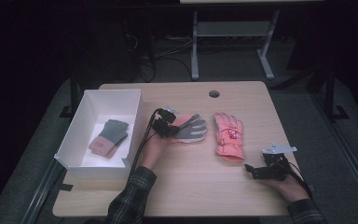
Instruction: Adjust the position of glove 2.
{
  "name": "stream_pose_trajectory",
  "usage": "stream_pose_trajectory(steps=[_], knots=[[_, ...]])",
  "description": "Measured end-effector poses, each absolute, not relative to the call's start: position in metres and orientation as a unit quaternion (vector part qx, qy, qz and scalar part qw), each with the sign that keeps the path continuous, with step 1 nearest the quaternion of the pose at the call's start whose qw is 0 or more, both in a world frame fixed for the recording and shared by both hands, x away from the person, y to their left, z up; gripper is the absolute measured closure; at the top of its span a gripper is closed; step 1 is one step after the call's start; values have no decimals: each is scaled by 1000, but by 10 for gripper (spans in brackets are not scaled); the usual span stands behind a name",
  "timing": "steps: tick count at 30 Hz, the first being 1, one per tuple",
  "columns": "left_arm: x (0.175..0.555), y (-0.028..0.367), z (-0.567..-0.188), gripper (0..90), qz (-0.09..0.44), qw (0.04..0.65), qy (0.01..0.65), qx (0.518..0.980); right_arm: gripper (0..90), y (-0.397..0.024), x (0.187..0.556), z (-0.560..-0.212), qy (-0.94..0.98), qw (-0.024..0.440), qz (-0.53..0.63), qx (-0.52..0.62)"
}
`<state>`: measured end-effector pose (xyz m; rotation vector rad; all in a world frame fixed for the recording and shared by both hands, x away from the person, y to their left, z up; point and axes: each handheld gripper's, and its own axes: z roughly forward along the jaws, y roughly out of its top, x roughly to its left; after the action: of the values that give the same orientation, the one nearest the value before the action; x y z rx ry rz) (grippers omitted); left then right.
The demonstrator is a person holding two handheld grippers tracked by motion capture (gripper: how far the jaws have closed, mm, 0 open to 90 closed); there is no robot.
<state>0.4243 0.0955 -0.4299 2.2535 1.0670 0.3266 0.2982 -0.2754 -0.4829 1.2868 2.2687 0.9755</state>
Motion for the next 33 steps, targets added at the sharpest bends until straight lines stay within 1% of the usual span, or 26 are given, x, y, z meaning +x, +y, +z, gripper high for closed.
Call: stream_pose_trajectory(steps=[16,19,26,33], knots=[[408,54,-430,897,72,328,351,874,77,-275,298,-483,802,177,345,454],[407,59,-425,897,76,334,351,872,77,-276,298,-483,802,177,345,454],[401,83,-408,897,100,334,358,866,78,-276,298,-483,803,177,345,453],[397,98,-415,897,105,318,377,864,78,-276,298,-483,803,177,345,453]])
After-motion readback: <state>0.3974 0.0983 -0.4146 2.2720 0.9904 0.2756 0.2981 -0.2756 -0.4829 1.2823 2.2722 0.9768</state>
